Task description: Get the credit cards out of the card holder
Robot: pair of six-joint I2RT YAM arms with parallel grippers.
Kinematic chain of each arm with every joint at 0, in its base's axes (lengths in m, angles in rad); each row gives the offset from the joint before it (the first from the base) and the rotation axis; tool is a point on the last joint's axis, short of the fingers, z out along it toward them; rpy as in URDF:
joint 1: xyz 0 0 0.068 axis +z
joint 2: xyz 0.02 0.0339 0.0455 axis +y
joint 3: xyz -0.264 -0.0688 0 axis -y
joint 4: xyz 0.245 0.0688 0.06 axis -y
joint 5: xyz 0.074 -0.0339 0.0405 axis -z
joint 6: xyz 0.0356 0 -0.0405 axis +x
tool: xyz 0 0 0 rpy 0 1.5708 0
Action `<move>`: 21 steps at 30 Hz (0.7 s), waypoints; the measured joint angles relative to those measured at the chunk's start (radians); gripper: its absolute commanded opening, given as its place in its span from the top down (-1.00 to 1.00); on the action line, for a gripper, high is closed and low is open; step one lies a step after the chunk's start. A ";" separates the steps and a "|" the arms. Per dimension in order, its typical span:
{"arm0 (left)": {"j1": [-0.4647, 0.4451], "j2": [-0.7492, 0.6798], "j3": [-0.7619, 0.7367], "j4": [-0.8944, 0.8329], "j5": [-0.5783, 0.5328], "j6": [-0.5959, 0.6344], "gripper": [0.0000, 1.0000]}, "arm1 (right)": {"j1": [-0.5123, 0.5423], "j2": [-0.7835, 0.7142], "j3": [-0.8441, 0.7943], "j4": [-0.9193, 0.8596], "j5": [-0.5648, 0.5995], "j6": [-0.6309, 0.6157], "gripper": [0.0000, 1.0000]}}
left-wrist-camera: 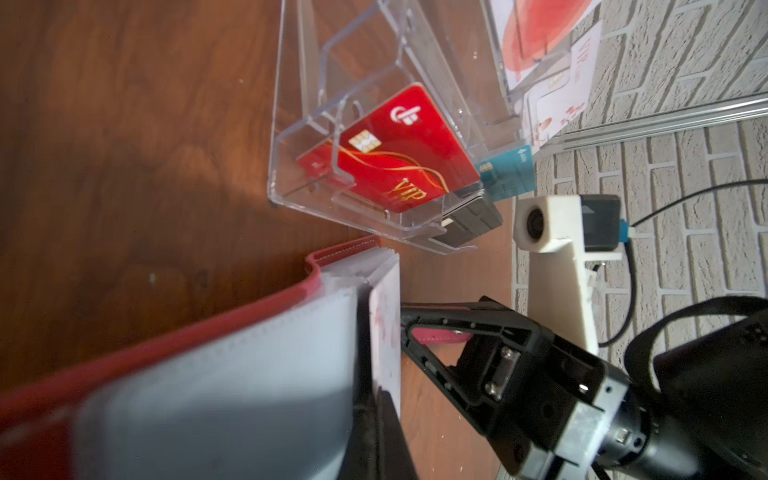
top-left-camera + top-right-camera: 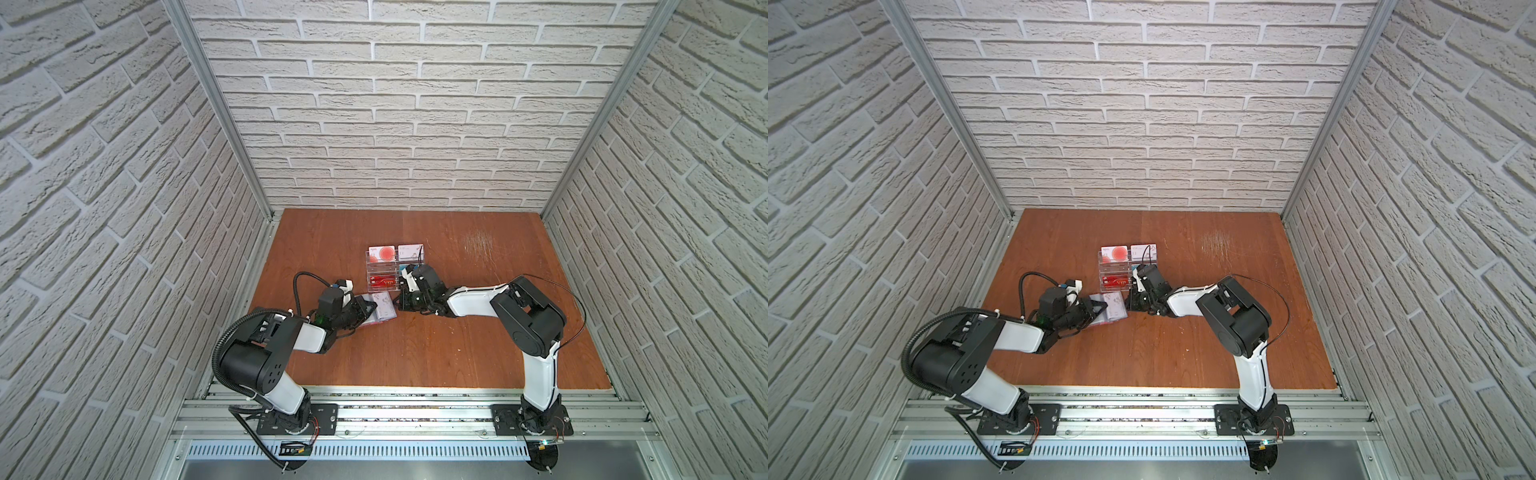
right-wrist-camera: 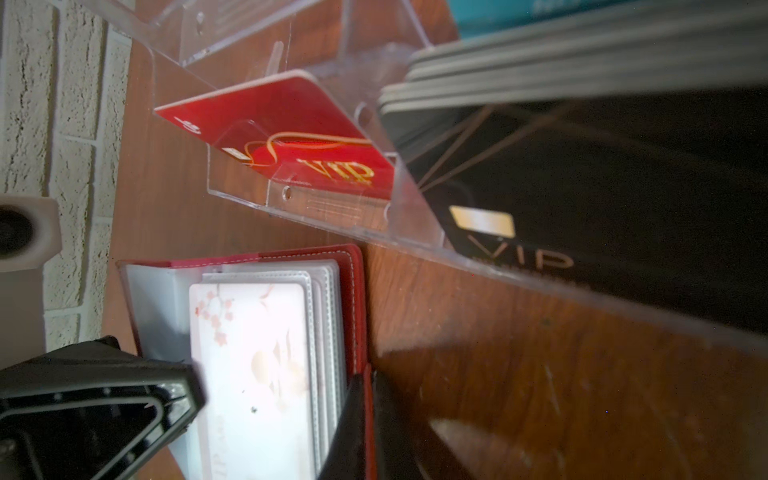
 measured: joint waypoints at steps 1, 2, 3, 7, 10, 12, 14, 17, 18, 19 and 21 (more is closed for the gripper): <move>0.005 0.000 -0.002 -0.002 0.001 0.002 1.00 | 0.000 0.000 0.000 0.000 -0.001 0.000 0.88; 0.010 -0.002 -0.005 -0.004 0.002 0.003 1.00 | 0.000 0.000 0.000 0.000 -0.002 0.000 0.88; 0.014 -0.004 -0.007 -0.007 0.004 0.003 1.00 | 0.000 0.000 0.000 0.000 -0.002 0.000 0.88; 0.035 -0.019 -0.014 -0.014 0.013 0.003 1.00 | 0.000 0.000 0.000 0.000 -0.002 0.000 0.88; 0.055 -0.027 -0.015 -0.014 0.023 0.004 1.00 | 0.000 0.000 -0.001 0.000 -0.001 0.000 0.88; 0.065 -0.031 -0.015 -0.014 0.030 0.004 1.00 | 0.000 0.000 -0.001 0.000 -0.001 0.000 0.88; 0.071 -0.031 -0.015 -0.014 0.040 0.005 1.00 | 0.000 0.000 -0.001 0.000 0.000 0.000 0.88; 0.079 -0.031 -0.015 -0.014 0.054 0.009 1.00 | 0.000 0.000 -0.001 0.000 0.001 0.000 0.88; 0.080 -0.031 -0.015 -0.014 0.059 0.011 1.00 | 0.000 0.000 -0.001 0.000 0.000 -0.001 0.88; 0.081 -0.031 -0.015 -0.014 0.061 0.013 1.00 | 0.000 0.000 -0.001 0.000 0.000 -0.001 0.88; 0.081 -0.031 -0.015 -0.014 0.062 0.013 1.00 | 0.000 0.000 -0.001 0.000 0.000 -0.002 0.88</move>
